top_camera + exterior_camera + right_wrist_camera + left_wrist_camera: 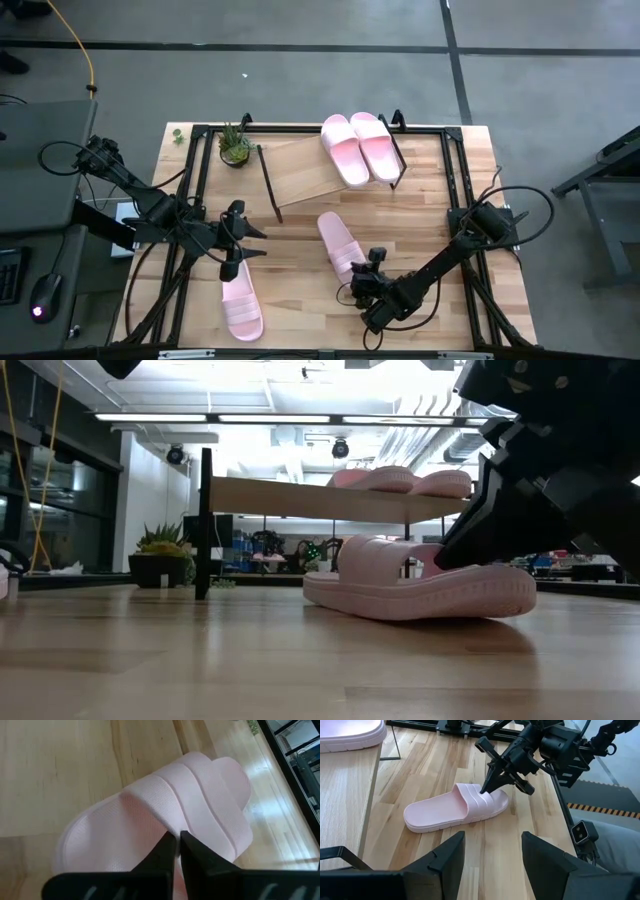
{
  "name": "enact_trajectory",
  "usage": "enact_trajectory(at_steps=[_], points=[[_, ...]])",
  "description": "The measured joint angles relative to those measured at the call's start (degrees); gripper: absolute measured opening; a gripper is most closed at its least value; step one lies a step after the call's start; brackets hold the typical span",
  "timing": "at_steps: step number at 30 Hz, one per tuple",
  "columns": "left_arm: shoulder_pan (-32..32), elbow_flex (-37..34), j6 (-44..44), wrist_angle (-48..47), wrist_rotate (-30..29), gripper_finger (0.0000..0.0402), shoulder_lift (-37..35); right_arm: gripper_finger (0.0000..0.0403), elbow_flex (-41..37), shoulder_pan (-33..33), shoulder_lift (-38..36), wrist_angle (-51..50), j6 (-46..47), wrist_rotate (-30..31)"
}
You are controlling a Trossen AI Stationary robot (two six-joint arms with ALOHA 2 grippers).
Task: Pick and place slides into the shelf
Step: Put the right pink slide on the shelf
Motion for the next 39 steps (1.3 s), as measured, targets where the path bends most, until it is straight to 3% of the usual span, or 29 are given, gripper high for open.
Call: enact_trajectory(at_steps=[22, 39], points=[[0.01, 0.0, 0.01, -0.01, 0.0, 0.0179, 0.01, 0.0001, 0.07, 0.0, 0.0, 0.72, 0.25, 0.09], [0.0, 0.02, 0.02, -0.12, 0.0, 0.0179, 0.0, 0.0, 12.2, 0.07, 0.0, -16.1, 0.89, 3.89]])
